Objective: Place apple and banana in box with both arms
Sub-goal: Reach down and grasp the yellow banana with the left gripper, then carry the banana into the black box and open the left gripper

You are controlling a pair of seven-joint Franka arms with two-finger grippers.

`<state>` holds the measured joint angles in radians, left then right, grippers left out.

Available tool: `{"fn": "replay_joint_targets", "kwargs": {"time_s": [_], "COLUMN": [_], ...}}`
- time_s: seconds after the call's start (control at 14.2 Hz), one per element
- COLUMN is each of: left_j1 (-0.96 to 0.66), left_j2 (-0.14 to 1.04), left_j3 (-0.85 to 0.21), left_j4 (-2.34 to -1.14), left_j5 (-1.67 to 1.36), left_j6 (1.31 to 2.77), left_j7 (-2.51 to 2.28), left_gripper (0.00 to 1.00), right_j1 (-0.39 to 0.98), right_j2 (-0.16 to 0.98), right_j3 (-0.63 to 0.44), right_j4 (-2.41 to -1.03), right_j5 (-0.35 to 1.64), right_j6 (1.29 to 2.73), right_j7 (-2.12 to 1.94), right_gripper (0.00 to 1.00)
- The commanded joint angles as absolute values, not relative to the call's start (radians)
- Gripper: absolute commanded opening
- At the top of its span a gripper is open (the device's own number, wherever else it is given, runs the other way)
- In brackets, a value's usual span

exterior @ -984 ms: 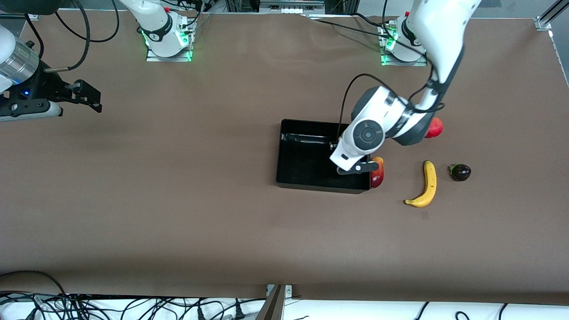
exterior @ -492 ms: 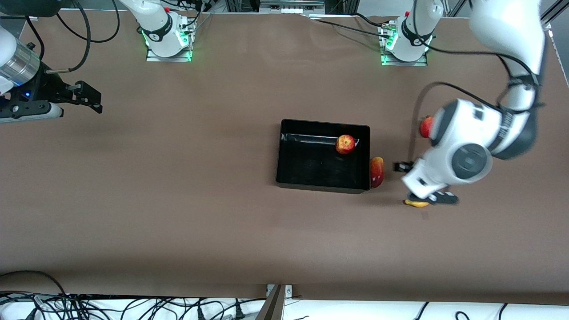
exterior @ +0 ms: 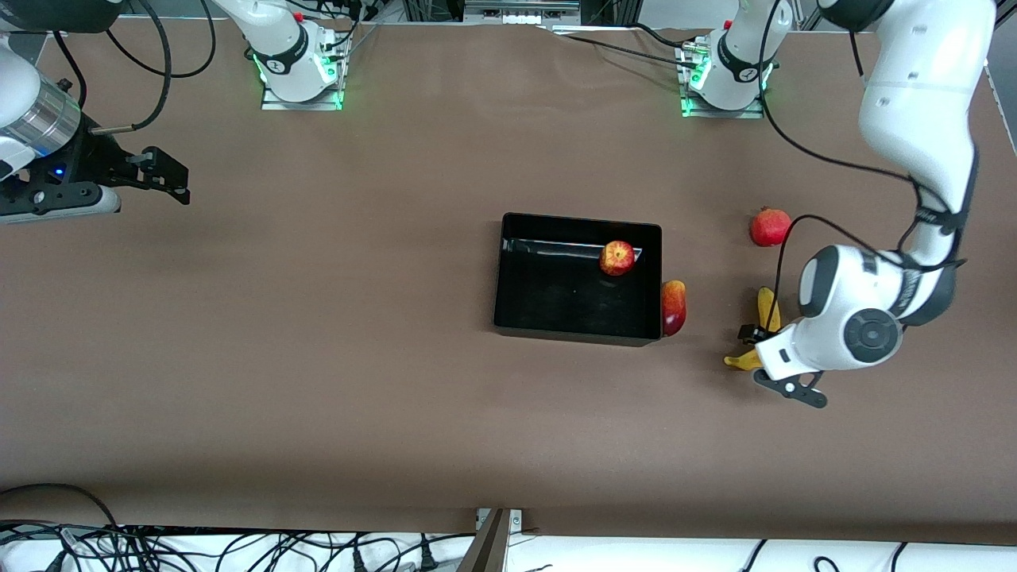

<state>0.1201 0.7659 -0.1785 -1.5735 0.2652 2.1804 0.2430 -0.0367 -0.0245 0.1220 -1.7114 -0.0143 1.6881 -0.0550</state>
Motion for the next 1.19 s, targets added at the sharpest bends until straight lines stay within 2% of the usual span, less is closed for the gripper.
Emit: {"fn": "replay_joint_targets", "kwargs": {"time_s": [0.0, 0.07, 0.42, 0.63, 0.91, 1.12], "left_j1": [0.143, 0.141, 0.133, 0.123, 0.06, -0.007], "left_j2": [0.742, 0.742, 0.721, 0.686, 0.686, 0.675], "left_j3": [-0.192, -0.19, -0.201, -0.221, -0.331, -0.452], "left_j4": [-1.632, -1.632, -1.606, -1.544, -1.398, -1.384], "left_j5": [0.307, 0.308, 0.308, 0.292, 0.267, 0.252], "left_j6": [2.229, 2.226, 2.154, 2.032, 1.827, 1.753], "left_j7": [0.278, 0.287, 0.295, 0.29, 0.16, -0.14], "left_gripper": [0.17, 0.0, 0.0, 0.0, 0.0, 0.0], "right_j1": [-0.038, -0.038, -0.038, -0.038, -0.038, -0.038], "right_j2": [-0.026, -0.026, -0.026, -0.026, -0.026, -0.026], "right_j3": [0.124, 0.123, 0.124, 0.124, 0.124, 0.124], "right_j4": [-1.7, -1.7, -1.7, -1.7, -1.7, -1.7], "right_j5": [-0.011, -0.011, -0.011, -0.011, -0.009, -0.009], "right_j6": [1.678, 1.677, 1.681, 1.68, 1.677, 1.678], "right_j7": [-0.057, -0.057, -0.057, -0.057, -0.057, -0.057], "right_gripper": [1.0, 1.0, 1.0, 1.0, 1.0, 1.0]}}
